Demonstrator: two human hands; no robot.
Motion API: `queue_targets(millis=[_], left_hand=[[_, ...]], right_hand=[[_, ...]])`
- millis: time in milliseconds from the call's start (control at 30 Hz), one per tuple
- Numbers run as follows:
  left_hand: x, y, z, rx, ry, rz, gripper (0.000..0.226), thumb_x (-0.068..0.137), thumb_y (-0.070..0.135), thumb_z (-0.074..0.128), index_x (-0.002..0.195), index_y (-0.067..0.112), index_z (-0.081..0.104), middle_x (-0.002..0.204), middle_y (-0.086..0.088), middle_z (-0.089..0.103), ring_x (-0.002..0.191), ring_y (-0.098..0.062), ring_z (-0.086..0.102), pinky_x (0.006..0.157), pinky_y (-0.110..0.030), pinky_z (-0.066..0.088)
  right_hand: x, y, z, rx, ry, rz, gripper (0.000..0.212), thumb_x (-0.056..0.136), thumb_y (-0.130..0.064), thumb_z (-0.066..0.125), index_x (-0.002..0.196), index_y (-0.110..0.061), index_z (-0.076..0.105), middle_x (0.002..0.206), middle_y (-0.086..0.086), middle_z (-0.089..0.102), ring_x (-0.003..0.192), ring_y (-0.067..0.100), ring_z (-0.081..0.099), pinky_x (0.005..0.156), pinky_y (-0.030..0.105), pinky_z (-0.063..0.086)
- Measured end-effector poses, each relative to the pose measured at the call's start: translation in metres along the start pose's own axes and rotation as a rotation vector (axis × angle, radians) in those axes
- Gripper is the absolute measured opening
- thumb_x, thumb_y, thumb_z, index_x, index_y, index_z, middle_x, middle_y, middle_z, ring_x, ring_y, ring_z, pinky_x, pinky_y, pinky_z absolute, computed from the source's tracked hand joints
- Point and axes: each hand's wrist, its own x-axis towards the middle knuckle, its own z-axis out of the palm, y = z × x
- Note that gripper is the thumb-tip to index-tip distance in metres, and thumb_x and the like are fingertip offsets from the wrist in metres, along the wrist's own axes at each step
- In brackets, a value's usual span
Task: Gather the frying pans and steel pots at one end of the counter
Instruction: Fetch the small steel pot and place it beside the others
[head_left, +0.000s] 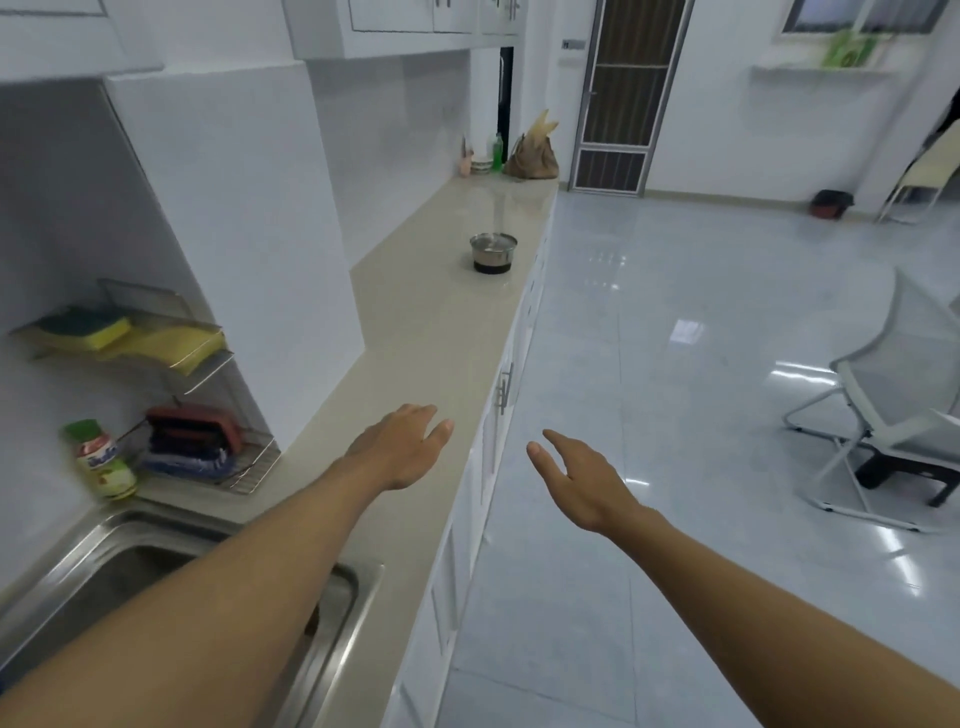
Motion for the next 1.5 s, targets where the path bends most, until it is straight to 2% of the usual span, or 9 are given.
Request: queue_targets(millis=[467, 633, 867, 1233, 1500], left_hand=[[0.199, 0.027, -0.013, -0.016, 0.002, -0.020, 0.069, 0.099, 0.064, 0.024, 0.156, 0.024, 0.029, 0.163, 0.000, 0.029, 0.147, -0.022, 0.031, 0.117, -0.044, 0.027], [0.282, 0.055, -0.024, 0.008, 0.009, -0.038, 0.069, 0.099, 0.062, 0.024, 0.156, 0.023, 0.029, 0.163, -0.001, 0.027, 0.148, -0.022, 0.030, 0.118, -0.043, 0.027], [0.374, 0.091, -0.027, -0.014, 0.027, -0.073, 0.068, 0.100, 0.062, 0.024, 0.156, 0.023, 0.029, 0.163, 0.000, 0.027, 0.148, -0.022, 0.030, 0.118, -0.043, 0.026], [0.544, 0.080, -0.048, -0.038, 0.048, -0.088, 0.067, 0.101, 0.058, 0.027, 0.155, 0.020, 0.030, 0.162, -0.002, 0.030, 0.147, -0.023, 0.030, 0.119, -0.044, 0.026], [0.672, 0.067, -0.080, -0.079, 0.030, -0.070, 0.057, 0.100, 0.056, 0.028, 0.137, 0.017, 0.047, 0.148, -0.007, 0.045, 0.134, -0.027, 0.044, 0.109, -0.045, 0.036]], right_hand=[[0.204, 0.043, -0.063, -0.003, -0.004, -0.023, 0.086, 0.093, -0.078, 0.026, 0.160, -0.024, 0.032, 0.164, 0.001, 0.036, 0.152, 0.022, 0.030, 0.124, 0.043, 0.025], [0.283, 0.069, -0.097, -0.012, -0.034, -0.059, 0.093, 0.089, -0.082, 0.022, 0.159, -0.022, 0.032, 0.164, 0.001, 0.036, 0.152, 0.021, 0.030, 0.124, 0.043, 0.025], [0.377, 0.099, -0.131, -0.041, -0.075, -0.104, 0.083, 0.096, -0.074, 0.026, 0.159, -0.021, 0.032, 0.164, 0.001, 0.036, 0.152, 0.021, 0.030, 0.124, 0.042, 0.023], [0.541, 0.119, -0.156, -0.048, -0.078, -0.105, 0.084, 0.095, -0.076, 0.024, 0.159, -0.023, 0.031, 0.164, 0.001, 0.035, 0.152, 0.022, 0.030, 0.125, 0.045, 0.023], [0.658, 0.117, -0.176, -0.031, -0.043, -0.031, 0.082, 0.096, -0.074, 0.026, 0.159, -0.023, 0.032, 0.164, 0.000, 0.036, 0.152, 0.020, 0.029, 0.123, 0.041, 0.023]])
